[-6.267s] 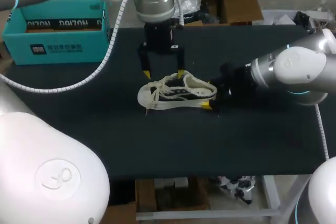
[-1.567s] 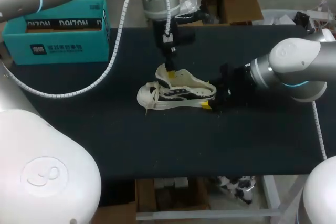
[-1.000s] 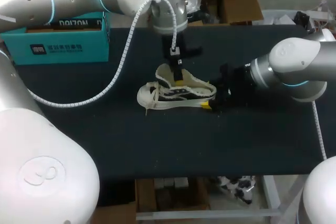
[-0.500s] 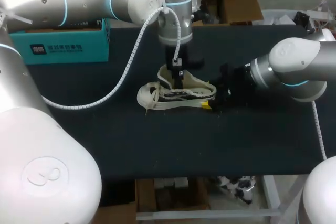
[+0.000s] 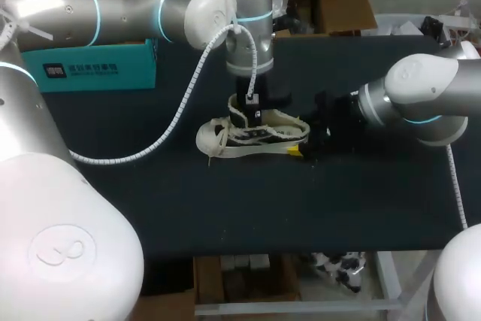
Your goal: Open the shoe tongue, take the insole out of the shoe, put the insole back into the shoe, and pack the shoe into the shoebox
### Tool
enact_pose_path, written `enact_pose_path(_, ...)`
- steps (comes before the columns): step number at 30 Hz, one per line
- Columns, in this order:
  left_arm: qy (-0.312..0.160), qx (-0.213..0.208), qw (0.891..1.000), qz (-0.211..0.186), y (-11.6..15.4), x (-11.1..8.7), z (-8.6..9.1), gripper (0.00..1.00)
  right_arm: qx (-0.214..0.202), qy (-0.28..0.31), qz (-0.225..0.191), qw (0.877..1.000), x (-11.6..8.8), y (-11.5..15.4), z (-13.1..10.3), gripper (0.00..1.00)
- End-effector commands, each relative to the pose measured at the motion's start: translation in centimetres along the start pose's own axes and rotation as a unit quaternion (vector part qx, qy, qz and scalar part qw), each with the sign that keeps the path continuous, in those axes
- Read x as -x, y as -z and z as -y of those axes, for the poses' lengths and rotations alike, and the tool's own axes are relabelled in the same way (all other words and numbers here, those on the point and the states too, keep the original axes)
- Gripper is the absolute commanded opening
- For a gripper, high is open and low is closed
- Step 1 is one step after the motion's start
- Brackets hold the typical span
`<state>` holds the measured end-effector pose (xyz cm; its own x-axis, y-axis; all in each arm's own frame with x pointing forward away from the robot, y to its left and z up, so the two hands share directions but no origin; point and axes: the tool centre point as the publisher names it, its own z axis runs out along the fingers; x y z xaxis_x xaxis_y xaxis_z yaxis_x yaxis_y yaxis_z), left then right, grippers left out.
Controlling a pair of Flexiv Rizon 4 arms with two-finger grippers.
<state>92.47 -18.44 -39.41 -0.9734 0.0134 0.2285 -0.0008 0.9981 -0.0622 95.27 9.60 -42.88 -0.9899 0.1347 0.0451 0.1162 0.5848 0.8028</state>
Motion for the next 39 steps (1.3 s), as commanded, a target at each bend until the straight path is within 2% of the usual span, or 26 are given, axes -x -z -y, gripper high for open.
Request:
enact_pose_path(1, 0.003, -0.004, 1.000, 0.019, -0.8, -0.9, 0.0, 0.29, 0.002, 0.000, -0.001, 1.000, 0.2, -0.2, 0.3, 0.00)
enact_pose_path(7, 0.002, -0.005, 0.999, 0.041, -1.7, -1.1, 0.4, 0.29, 0.002, 0.000, -0.001, 1.000, 0.2, -0.2, 0.3, 0.00)
enact_pose_path(14, 0.014, -0.003, 0.996, 0.087, -3.3, -0.4, 1.0, 0.31, 0.002, 0.000, -0.001, 1.000, 0.2, -0.2, 0.3, 0.00)
enact_pose_path(23, 0.027, 0.009, 0.991, 0.133, -5.5, 3.5, 1.5, 0.36, 0.002, 0.000, -0.001, 1.000, 0.2, -0.2, 0.3, 0.00)
enact_pose_path(30, 0.033, 0.024, 0.986, 0.164, -6.7, 6.0, 1.1, 0.35, 0.002, 0.000, -0.001, 1.000, 0.2, -0.2, 0.3, 0.00)
enact_pose_path(33, 0.035, 0.022, 0.986, 0.164, -6.9, 7.0, 0.7, 0.31, 0.002, 0.000, -0.001, 1.000, 0.2, -0.2, 0.3, 0.00)
enact_pose_path(34, 0.037, 0.020, 0.985, 0.165, -6.9, 7.2, 0.6, 0.25, 0.002, 0.000, -0.001, 1.000, 0.2, -0.2, 0.3, 0.00)
enact_pose_path(36, 0.036, 0.019, 0.986, 0.163, -7.0, 7.5, 0.4, 0.00, 0.002, 0.000, -0.001, 1.000, 0.2, -0.2, 0.3, 0.00)
enact_pose_path(39, 0.024, 0.012, 0.989, 0.147, -6.7, 7.7, 0.0, 0.00, 0.002, 0.000, -0.001, 1.000, 0.2, -0.2, 0.3, 0.00)
